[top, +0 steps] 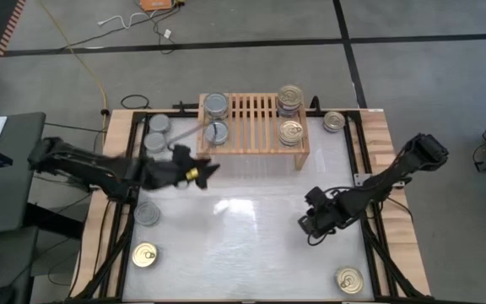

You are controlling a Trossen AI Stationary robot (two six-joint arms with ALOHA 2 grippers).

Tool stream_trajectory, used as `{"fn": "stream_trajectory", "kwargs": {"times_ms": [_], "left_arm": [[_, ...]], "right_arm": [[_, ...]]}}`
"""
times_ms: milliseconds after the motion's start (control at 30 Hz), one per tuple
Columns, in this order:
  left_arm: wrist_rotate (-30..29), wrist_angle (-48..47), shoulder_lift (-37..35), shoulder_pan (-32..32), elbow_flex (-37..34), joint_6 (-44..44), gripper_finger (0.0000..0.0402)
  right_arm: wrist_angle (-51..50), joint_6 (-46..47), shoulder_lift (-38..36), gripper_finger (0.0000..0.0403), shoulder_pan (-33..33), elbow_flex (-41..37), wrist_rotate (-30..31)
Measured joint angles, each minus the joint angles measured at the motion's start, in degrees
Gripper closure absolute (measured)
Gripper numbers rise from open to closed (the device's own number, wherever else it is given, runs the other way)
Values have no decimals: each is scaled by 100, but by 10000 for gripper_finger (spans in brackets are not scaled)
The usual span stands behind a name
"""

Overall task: Stack canned seafood by type on shelf
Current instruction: Stack the green tuna can on top of the other green tuna can on the shelf

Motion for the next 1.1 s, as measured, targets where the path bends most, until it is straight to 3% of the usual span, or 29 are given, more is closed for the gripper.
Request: {"fn": "stream_trajectory", "kwargs": {"times_ms": [200, 367, 433, 533, 667, 833, 1000, 1100], "left_arm": [[-1530, 336, 1169, -1141, 362, -541, 155], [-1900, -1042, 1919, -1439, 1423, -835, 155], [-1585, -2122, 2109, -1452, 1928, -1410, 155], [-619, -3909, 2237, -1424, 2501, -2617, 155], [297, -5242, 2290, -1410, 2664, -3974, 155], [1245, -5810, 2290, -1410, 2664, -5133, 155], [1654, -5960, 2287, -1409, 2664, -5489, 155], [2250, -6413, 2287, -1393, 2667, -5660, 155]], "right_arm": [[62, -436, -650, 280, 34, -486, -129], [220, -891, -1235, 280, 28, -829, -186], [243, -1090, -1431, 280, 24, -905, -186], [327, -1414, -1613, 280, 20, -1040, -160], [369, -1591, -1674, 280, 15, -1156, -114], [577, -1758, -1631, 280, 19, -1172, -106], [701, -2092, -1636, 280, 22, -1172, -120], [709, -2152, -1638, 280, 18, -1172, -120]]}}
